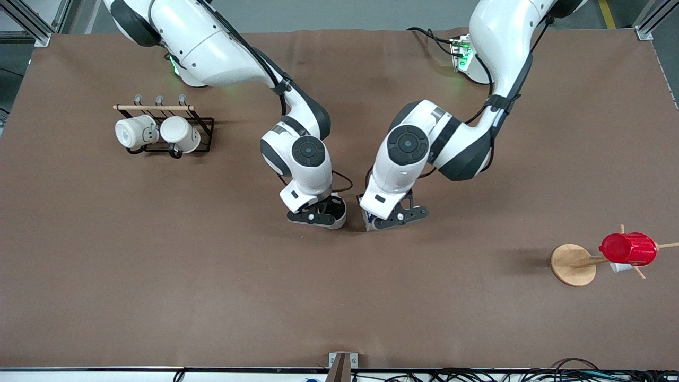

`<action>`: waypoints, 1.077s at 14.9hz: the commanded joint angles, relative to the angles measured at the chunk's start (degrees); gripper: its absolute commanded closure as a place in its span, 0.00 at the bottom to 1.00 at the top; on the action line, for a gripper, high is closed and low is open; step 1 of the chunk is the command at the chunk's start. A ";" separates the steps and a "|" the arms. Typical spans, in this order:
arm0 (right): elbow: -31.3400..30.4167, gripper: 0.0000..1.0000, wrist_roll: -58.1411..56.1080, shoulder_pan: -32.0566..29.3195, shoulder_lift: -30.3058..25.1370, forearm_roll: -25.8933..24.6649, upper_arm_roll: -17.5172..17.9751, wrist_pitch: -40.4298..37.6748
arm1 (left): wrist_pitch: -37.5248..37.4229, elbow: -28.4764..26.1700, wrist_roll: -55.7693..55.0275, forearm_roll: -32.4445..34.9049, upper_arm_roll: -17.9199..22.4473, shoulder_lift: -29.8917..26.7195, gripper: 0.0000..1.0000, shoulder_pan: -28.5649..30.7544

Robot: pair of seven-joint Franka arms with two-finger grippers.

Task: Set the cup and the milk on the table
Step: 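Lower the mug and carton onto the table and open both grippers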

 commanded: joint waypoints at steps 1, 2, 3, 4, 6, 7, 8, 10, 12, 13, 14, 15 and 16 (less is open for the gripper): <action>0.88 0.00 2.29 -0.62 -0.79 -1.28 0.40 -0.81 | -0.61 2.05 -1.24 0.26 0.18 1.15 0.65 -1.06; 0.88 0.00 2.29 -0.97 -1.93 -1.02 1.01 -0.98 | -0.35 2.05 -1.33 0.26 0.09 1.15 0.64 -1.24; 0.88 0.00 2.29 -2.02 -3.07 -0.93 2.41 -1.51 | -0.34 2.05 -1.33 0.26 0.18 1.24 0.63 -1.93; 0.88 0.00 2.29 -3.77 -4.74 -0.93 4.08 -3.60 | -0.26 2.05 -1.33 0.26 0.18 1.33 0.62 -2.11; 0.45 0.00 1.76 -7.90 -9.65 -0.93 6.98 -10.79 | -0.08 2.14 -1.33 0.26 0.09 1.77 0.56 -2.47; 0.36 0.00 1.76 -9.31 -12.37 -0.93 7.26 -14.48 | 0.18 2.05 -1.25 0.26 0.09 1.85 0.55 -2.73; 0.44 0.00 1.76 -10.28 -14.92 -0.93 7.26 -17.30 | 0.18 2.05 -1.25 0.26 0.09 2.03 0.52 -2.91; 0.27 0.00 1.32 -13.44 -19.93 -0.93 7.34 -22.66 | 0.18 2.05 -0.55 0.34 0.18 2.12 0.14 -2.91; 0.27 0.00 -2.70 -17.48 -24.59 -0.58 7.35 -26.89 | -0.08 2.05 -0.54 0.61 0.27 1.68 0.00 -2.73; 0.27 0.00 -6.20 -20.28 -26.79 1.08 7.35 -28.82 | -1.47 2.14 -0.46 1.04 0.70 0.37 0.00 -2.21; 0.27 0.00 -9.98 -23.44 -28.99 3.27 7.26 -30.67 | -3.57 2.14 -0.11 1.05 1.06 -1.99 0.00 -1.77; -0.08 0.00 -14.63 -27.39 -31.27 4.51 7.17 -33.13 | -5.77 2.14 -0.02 1.22 2.02 -4.27 0.00 -1.16; -0.43 0.00 -18.50 -30.30 -33.21 4.70 7.00 -34.80 | -6.92 2.14 0.07 1.48 3.33 -6.65 0.00 0.07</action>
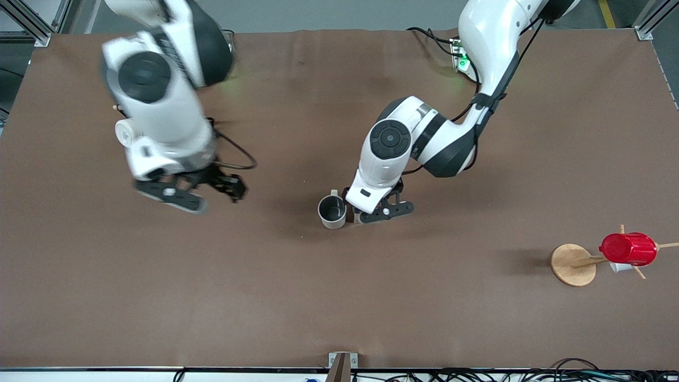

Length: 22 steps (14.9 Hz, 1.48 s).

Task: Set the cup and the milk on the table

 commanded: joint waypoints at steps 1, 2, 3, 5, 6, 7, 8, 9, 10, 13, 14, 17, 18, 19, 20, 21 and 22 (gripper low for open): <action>-4.57 0.00 -10.85 -9.84 -6.99 2.41 0.88 -2.98 | -5.72 -0.59 1.83 2.34 2.39 -9.01 0.00 2.80; -5.63 0.00 -14.80 -11.52 -8.92 2.50 -0.43 -3.34 | -7.91 -0.59 5.41 3.39 2.40 -11.48 0.00 4.73; -6.94 0.00 -19.02 -11.27 -11.12 3.20 -4.36 -3.52 | -10.11 -0.59 9.45 3.58 2.48 -13.94 0.00 6.92; -10.45 0.00 -28.59 -9.26 -15.69 7.58 -14.11 -3.52 | -13.45 -0.77 14.49 4.89 2.66 -18.52 0.00 10.53; -12.82 0.00 -33.86 -9.25 -18.32 8.12 -17.63 -3.70 | -15.64 -0.77 17.29 5.16 2.31 -20.19 0.00 13.42; -15.19 0.00 -37.48 -9.68 -20.69 8.39 -19.76 -3.79 | -17.40 -0.94 22.19 4.99 2.13 -21.68 0.00 16.06; -17.13 0.00 -39.78 -11.08 -22.20 9.09 -20.65 -3.79 | -18.81 -0.94 28.33 4.11 1.87 -23.18 0.00 18.52; -17.24 0.00 -40.32 -12.14 -22.21 10.22 -20.40 -4.05 | -19.35 -1.46 33.18 2.54 1.78 -24.41 0.00 21.15; -17.24 0.00 -39.98 -12.76 -22.21 10.58 -19.44 -4.92 | -20.05 -3.99 37.23 0.70 1.69 -27.21 0.00 23.01; -12.25 0.00 -39.89 -14.78 -20.03 10.68 -16.62 -5.10 | -20.32 -13.39 43.58 -1.17 2.31 -35.47 0.00 25.48; -9.70 0.00 -39.98 -15.05 -18.45 10.76 -16.35 -5.80 | -20.41 -15.95 45.25 -1.26 2.48 -37.76 0.00 25.57; -7.57 0.00 -40.15 -13.65 -16.94 10.76 -16.79 -7.57 | -20.41 -20.18 48.50 -1.87 4.33 -41.47 0.00 25.58; -7.57 0.00 -40.07 -12.86 -17.03 10.76 -16.96 -7.65 | -20.76 -20.36 49.91 -2.31 4.42 -42.17 0.00 25.58; -7.57 0.00 -39.89 -12.85 -17.11 10.76 -16.97 -7.74 | -21.72 -20.02 50.71 -2.57 4.50 -42.18 0.00 25.84; -7.57 0.00 -39.89 -12.85 -17.12 10.76 -16.88 -7.74 | -21.99 -19.67 51.24 -2.58 4.68 -42.09 0.00 26.71; -7.57 0.00 -39.89 -12.85 -17.12 11.20 -16.88 -7.66 | -21.99 -19.58 51.94 -2.92 4.59 -42.18 0.00 27.59; -7.57 0.00 -39.72 -12.85 -17.20 12.59 -16.96 -7.65 | -22.08 -19.31 52.12 -3.19 4.33 -42.27 0.00 27.86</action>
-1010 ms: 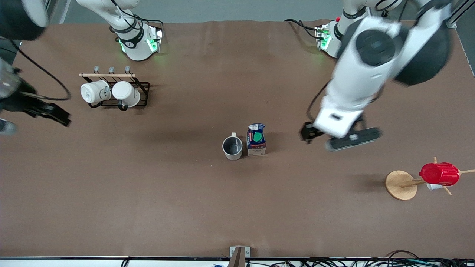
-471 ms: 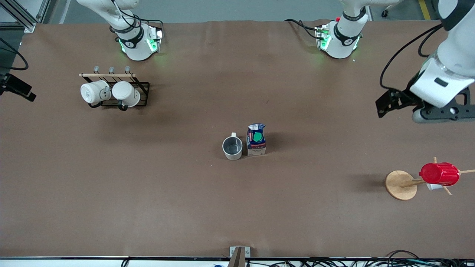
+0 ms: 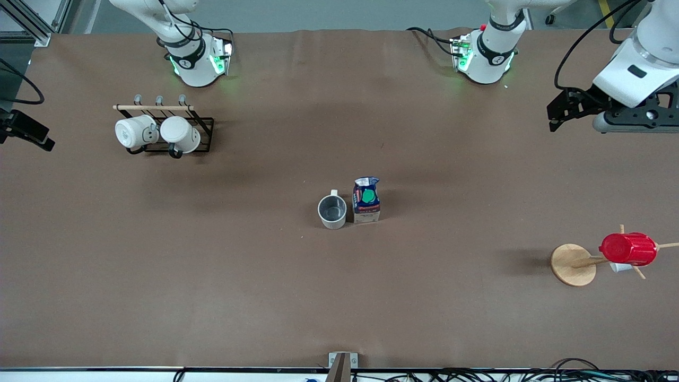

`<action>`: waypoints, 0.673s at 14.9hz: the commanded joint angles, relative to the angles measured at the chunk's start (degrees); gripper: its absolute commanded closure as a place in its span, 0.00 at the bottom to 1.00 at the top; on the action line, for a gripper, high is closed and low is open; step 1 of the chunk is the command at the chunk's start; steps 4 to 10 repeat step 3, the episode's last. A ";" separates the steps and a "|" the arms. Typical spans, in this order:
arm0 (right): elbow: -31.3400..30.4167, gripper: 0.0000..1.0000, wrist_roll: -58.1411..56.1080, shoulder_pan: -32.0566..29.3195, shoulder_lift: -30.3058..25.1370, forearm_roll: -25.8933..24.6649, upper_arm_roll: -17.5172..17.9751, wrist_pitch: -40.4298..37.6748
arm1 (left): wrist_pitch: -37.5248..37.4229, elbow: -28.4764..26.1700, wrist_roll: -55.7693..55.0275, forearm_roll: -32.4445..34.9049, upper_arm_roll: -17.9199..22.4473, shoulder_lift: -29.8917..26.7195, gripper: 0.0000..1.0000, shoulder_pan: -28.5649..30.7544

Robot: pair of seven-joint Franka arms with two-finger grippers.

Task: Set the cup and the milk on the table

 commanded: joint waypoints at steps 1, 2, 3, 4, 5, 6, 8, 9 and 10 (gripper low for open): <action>1.12 0.00 0.22 -0.09 0.11 2.58 0.03 -1.05 | -0.89 0.06 2.00 -1.56 -0.03 -0.87 0.00 1.32; 1.12 0.00 -0.13 -0.09 0.11 2.58 0.03 -1.23 | -2.28 0.51 1.92 -1.56 -0.03 -0.70 0.00 1.32; 1.12 0.00 -0.48 -0.18 0.11 2.58 0.03 -1.40 | -3.08 0.86 1.83 -1.56 -0.03 -0.52 0.00 1.32; 1.12 0.00 -0.48 -0.18 0.11 2.58 0.03 -1.40 | -3.08 0.86 1.83 -1.56 -0.03 -0.52 0.00 1.32; 1.12 0.00 -0.48 -0.18 0.11 2.58 0.03 -1.40 | -3.08 0.86 1.83 -1.56 -0.03 -0.52 0.00 1.32; 1.12 0.00 -0.48 -0.18 0.11 2.58 0.03 -1.40 | -3.08 0.86 1.83 -1.56 -0.03 -0.52 0.00 1.32; 1.12 0.00 -0.48 -0.18 0.11 2.58 0.03 -1.40 | -3.08 0.86 1.83 -1.56 -0.03 -0.52 0.00 1.32; 1.12 0.00 -0.48 -0.18 0.11 2.58 0.03 -1.40 | -3.08 0.86 1.83 -1.56 -0.03 -0.52 0.00 1.32; 1.12 0.00 -0.48 -0.18 0.11 2.58 0.03 -1.40 | -3.08 0.86 1.83 -1.56 -0.03 -0.52 0.00 1.32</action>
